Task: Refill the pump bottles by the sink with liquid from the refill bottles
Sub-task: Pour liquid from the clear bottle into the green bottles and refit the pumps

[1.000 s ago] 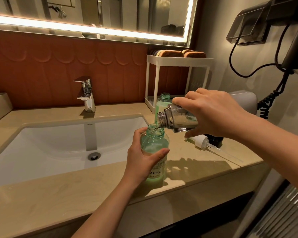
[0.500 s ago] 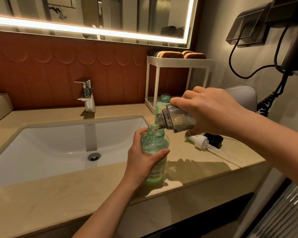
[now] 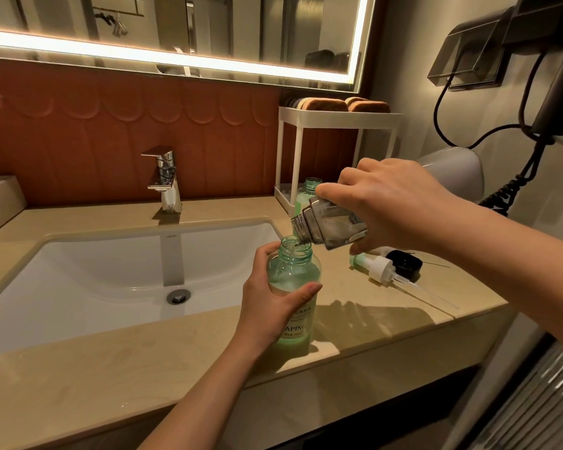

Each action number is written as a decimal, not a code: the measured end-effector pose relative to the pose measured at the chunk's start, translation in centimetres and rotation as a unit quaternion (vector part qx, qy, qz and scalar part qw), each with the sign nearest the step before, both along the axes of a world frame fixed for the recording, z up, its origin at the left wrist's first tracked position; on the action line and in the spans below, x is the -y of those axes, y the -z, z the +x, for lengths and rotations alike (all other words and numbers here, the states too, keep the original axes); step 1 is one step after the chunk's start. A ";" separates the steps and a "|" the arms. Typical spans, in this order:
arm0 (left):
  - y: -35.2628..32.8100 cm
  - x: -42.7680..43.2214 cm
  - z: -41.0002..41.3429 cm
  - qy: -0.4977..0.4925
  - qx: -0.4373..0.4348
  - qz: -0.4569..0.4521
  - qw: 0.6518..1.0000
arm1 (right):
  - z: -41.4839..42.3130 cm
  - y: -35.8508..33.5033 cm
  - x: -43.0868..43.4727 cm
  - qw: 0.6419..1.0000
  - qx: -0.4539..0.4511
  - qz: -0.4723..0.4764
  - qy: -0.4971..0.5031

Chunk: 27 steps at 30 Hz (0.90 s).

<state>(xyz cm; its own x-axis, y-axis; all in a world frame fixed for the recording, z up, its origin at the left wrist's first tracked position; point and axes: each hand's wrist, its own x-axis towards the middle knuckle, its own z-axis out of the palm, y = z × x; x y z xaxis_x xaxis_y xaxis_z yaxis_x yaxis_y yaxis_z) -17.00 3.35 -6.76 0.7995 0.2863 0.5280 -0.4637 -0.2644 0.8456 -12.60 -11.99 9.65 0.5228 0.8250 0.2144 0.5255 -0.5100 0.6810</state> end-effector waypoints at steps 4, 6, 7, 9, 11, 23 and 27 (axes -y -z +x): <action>0.0 0.0 0.0 -0.001 0.000 0.000 1.000 | -0.1 -0.2 -0.3 1.000 0.017 -0.014 -0.009; 0.0 0.0 0.0 -0.001 0.000 0.000 1.000 | -0.2 -0.4 -0.5 0.999 0.025 -0.022 -0.017; 0.0 0.0 0.0 0.000 -0.001 0.001 1.000 | -0.2 -0.4 -0.6 0.999 0.030 -0.025 -0.020; 0.0 0.0 0.0 0.002 -0.002 0.001 1.000 | -0.4 -0.6 -0.8 0.998 0.040 -0.033 -0.025; 0.0 0.0 0.0 0.000 -0.004 -0.002 1.000 | -0.6 -0.7 -1.0 0.997 0.050 -0.040 -0.030; 0.1 0.0 0.2 -0.009 -0.008 -0.001 1.000 | -1.6 -1.1 -2.2 0.987 0.130 -0.083 -0.045; 0.1 0.1 0.2 -0.010 -0.006 0.000 1.000 | -1.8 -0.9 -2.3 0.987 0.131 -0.083 -0.047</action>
<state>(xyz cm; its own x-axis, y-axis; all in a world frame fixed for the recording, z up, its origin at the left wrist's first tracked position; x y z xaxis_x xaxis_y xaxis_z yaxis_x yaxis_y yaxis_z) -16.81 3.29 -6.84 0.8003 0.3024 0.5178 -0.4473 -0.2741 0.8513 -14.41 -9.69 10.59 0.3875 0.9022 0.1895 0.3600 -0.3374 0.8698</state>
